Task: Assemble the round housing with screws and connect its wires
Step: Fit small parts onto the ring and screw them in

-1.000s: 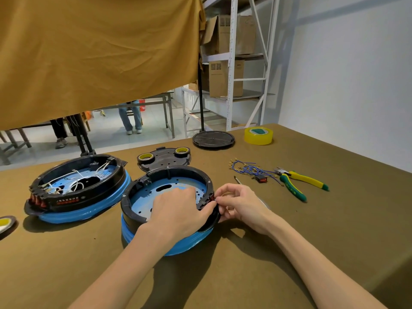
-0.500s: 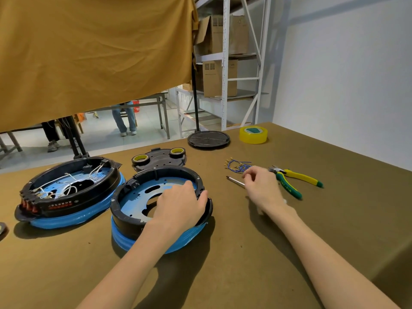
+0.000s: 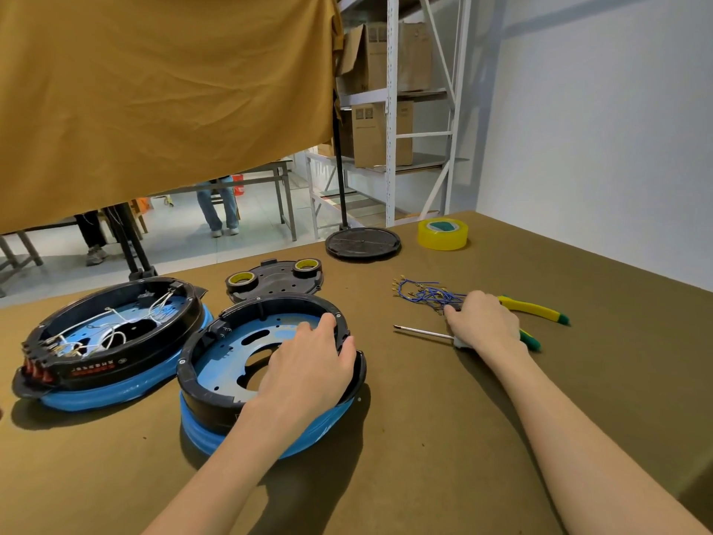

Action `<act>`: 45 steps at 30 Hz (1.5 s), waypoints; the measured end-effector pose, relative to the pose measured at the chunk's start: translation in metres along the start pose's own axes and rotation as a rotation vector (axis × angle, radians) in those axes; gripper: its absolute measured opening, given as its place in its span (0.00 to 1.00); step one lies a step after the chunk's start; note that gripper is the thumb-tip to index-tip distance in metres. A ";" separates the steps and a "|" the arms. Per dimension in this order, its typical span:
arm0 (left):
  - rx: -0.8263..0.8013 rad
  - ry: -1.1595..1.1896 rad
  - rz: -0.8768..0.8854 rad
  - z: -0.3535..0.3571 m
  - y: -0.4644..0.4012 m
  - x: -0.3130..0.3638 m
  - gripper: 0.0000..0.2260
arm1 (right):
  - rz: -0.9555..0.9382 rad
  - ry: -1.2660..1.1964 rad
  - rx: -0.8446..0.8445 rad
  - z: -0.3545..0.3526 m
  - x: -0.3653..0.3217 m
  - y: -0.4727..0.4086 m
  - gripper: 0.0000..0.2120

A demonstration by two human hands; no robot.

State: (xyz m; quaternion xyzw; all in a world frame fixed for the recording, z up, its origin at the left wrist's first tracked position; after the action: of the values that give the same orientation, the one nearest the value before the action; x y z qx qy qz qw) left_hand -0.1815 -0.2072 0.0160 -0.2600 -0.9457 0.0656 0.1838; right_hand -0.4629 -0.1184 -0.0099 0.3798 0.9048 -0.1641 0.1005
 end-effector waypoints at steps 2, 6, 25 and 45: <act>-0.005 0.000 -0.002 0.000 0.000 0.000 0.14 | -0.009 0.019 0.001 0.004 -0.001 -0.001 0.20; 0.037 -0.019 0.016 -0.003 0.003 0.002 0.15 | 0.001 -0.058 0.012 0.003 0.002 -0.005 0.19; -0.318 -0.112 0.177 -0.033 0.025 -0.034 0.34 | -0.412 -1.070 0.081 -0.025 -0.066 0.039 0.06; 0.114 -0.005 0.296 -0.015 0.022 -0.022 0.19 | -0.596 -1.030 -0.003 -0.009 -0.113 0.116 0.14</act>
State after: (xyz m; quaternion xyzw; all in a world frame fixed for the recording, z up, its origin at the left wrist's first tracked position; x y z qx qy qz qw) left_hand -0.1485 -0.1996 0.0178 -0.3856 -0.8922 0.1464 0.1841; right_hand -0.3017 -0.1125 0.0077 -0.0193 0.8073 -0.3470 0.4769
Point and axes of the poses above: each hand's wrist, its own y-axis away from the middle knuckle, its own z-axis out of the palm, x = y × z, the point moved 7 cm from there along -y, towards the middle knuckle, and after that the axes turned 10 degrees about -z, right-handed, at the moved point
